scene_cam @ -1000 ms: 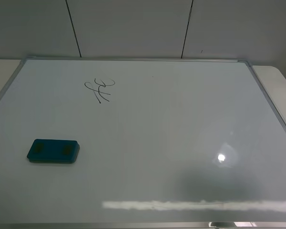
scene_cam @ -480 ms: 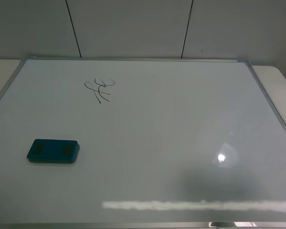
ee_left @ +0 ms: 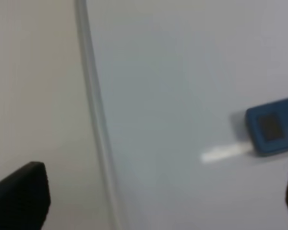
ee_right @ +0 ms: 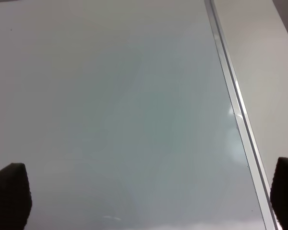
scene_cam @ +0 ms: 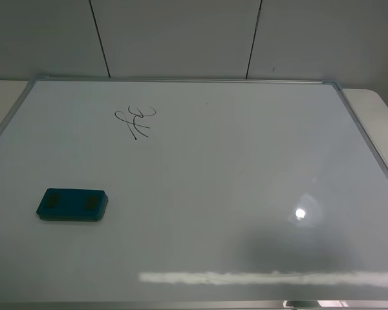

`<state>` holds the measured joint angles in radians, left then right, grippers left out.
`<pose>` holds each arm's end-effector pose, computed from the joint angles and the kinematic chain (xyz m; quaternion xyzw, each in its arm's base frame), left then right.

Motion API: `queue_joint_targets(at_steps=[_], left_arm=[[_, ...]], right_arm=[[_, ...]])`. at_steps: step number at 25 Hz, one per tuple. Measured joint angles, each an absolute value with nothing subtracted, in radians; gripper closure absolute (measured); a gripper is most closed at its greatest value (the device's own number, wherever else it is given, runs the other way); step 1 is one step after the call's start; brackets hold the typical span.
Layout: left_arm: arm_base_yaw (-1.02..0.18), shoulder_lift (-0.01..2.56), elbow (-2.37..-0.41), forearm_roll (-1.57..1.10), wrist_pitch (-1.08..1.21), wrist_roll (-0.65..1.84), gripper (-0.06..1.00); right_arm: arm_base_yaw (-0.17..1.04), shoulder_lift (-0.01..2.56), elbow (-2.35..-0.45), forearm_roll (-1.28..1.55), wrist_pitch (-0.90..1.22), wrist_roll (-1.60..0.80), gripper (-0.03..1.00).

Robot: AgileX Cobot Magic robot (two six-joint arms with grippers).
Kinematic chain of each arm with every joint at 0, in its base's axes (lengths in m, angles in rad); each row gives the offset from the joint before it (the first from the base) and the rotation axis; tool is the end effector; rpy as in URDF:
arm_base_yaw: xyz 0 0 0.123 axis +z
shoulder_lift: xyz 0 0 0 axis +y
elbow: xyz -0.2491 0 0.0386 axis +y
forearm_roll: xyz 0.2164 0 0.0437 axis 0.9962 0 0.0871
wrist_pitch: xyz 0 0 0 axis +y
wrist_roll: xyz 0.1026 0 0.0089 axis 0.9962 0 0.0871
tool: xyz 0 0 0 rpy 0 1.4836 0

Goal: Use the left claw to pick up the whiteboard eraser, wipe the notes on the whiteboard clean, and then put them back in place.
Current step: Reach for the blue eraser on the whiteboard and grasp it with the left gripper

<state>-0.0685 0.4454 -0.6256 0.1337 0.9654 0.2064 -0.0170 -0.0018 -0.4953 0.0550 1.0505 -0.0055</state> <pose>0.0761 0.0061 0.2814 0.1350 0.8942 0.0947 0.4162 0.0122 0.0047 0.2565 0.0040 0.8510 0.0216 0.5247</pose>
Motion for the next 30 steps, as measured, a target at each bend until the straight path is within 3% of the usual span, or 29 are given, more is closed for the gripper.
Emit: queue_joint_targets(at_steps=[9, 14, 30], left_arm=[[-0.131, 0.757, -0.721, -0.020, 0.975, 0.930, -0.05], [-0.131, 0.877, -0.726, -0.133, 0.993, 1.177, -0.05], [-0.291, 1.288, -0.728, -0.013, 0.900, 1.282, -0.05]], right_arm=[[-0.017, -0.002, -0.495, 0.055, 1.050, -0.006, -0.03], [-0.017, -0.002, -0.495, 0.055, 1.050, -0.006, -0.03], [-0.017, -0.002, -0.495, 0.055, 1.050, -0.006, -0.03]])
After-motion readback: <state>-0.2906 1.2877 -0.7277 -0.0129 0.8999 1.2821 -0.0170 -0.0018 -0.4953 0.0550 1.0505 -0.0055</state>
